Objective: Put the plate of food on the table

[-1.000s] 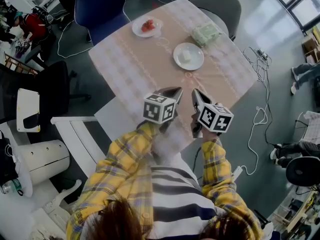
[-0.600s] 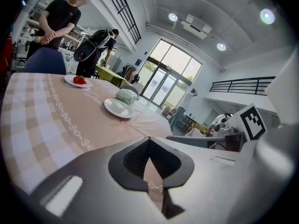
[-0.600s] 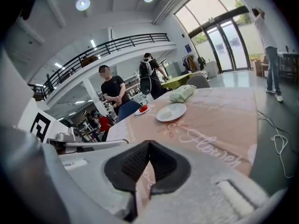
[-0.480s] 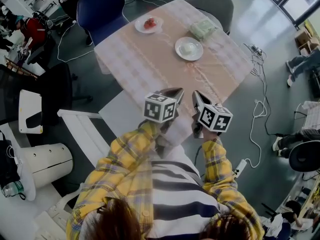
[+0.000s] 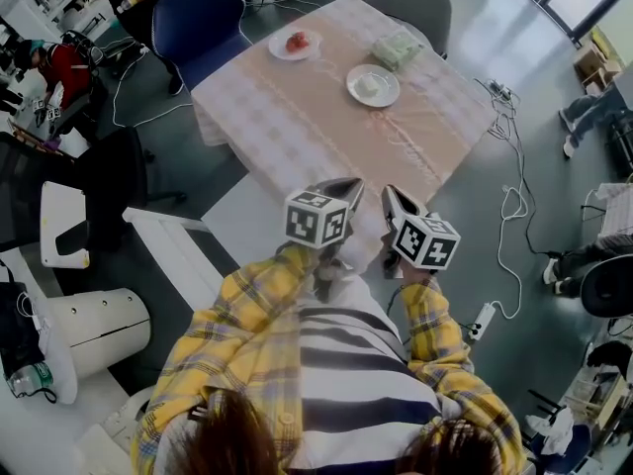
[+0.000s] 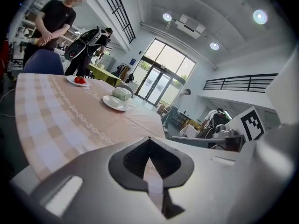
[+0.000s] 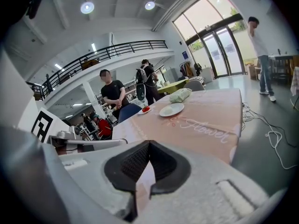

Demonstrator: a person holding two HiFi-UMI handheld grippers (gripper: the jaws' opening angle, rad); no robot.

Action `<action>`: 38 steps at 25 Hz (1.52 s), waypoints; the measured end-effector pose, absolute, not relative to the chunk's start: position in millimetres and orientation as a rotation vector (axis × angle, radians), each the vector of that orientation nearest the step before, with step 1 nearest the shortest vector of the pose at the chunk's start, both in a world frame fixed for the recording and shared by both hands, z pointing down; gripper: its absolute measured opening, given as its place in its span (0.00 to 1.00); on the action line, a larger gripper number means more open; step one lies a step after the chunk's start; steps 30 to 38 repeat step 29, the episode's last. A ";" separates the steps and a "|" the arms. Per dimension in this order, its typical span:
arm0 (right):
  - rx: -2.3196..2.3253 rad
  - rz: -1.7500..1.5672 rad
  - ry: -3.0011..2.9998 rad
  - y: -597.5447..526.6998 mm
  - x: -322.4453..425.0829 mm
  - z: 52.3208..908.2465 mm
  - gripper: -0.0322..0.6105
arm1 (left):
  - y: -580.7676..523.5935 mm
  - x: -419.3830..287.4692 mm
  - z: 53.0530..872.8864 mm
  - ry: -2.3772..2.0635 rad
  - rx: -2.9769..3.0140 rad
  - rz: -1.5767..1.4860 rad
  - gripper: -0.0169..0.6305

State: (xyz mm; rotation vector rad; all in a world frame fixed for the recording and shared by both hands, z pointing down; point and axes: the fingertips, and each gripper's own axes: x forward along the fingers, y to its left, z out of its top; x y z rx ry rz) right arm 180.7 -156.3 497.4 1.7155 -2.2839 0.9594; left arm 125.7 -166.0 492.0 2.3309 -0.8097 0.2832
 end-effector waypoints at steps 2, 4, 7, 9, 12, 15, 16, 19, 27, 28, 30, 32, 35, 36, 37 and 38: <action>1.720 0.964 -2.275 -146.9 178.1 500.1 0.05 | -156.9 123.8 493.0 -0.791 2.331 0.288 0.03; 1.725 0.972 -2.266 -138.6 176.5 502.8 0.05 | -148.8 122.4 493.7 -0.776 2.335 0.292 0.03; 1.727 0.976 -2.256 -126.6 173.3 506.2 0.05 | -140.3 118.2 494.3 -0.768 2.345 0.295 0.03; 1.728 0.982 -2.253 -118.5 170.9 507.3 0.05 | -136.2 114.6 493.9 -0.768 2.352 0.297 0.03; 1.739 0.988 -2.245 -108.4 170.1 508.0 0.05 | -130.4 109.6 492.8 -0.756 2.351 0.294 0.03; 1.763 0.996 -2.235 -102.8 171.5 508.3 0.05 | -128.1 102.8 491.2 -0.748 2.344 0.285 0.03; 1.770 0.999 -2.232 -102.1 172.0 508.9 0.05 | -128.5 100.5 492.0 -0.750 2.345 0.288 0.03; 1.781 1.015 -2.224 -99.6 171.0 512.3 0.05 | -128.7 95.3 497.1 -0.755 2.341 0.301 0.03; 1.779 1.025 -2.217 -102.0 170.1 515.2 0.05 | -125.6 97.5 500.2 -0.740 2.331 0.301 0.03; 1.778 1.025 -2.219 -102.9 170.1 515.1 0.05 | -125.9 97.7 500.8 -0.740 2.329 0.300 0.03; 1.777 1.024 -2.220 -103.8 170.1 515.0 0.05 | -126.2 97.8 501.5 -0.741 2.327 0.300 0.03; 1.777 1.024 -2.220 -103.8 170.1 515.0 0.05 | -126.2 97.8 501.5 -0.741 2.327 0.300 0.03; 1.777 1.024 -2.220 -103.8 170.1 515.0 0.05 | -126.2 97.8 501.5 -0.741 2.327 0.300 0.03; 1.777 1.024 -2.220 -103.8 170.1 515.0 0.05 | -126.2 97.8 501.5 -0.741 2.327 0.300 0.03; 1.777 1.024 -2.220 -103.8 170.1 515.0 0.05 | -126.2 97.8 501.5 -0.741 2.327 0.300 0.03; 1.777 1.024 -2.220 -103.8 170.1 515.0 0.05 | -126.2 97.8 501.5 -0.741 2.327 0.300 0.03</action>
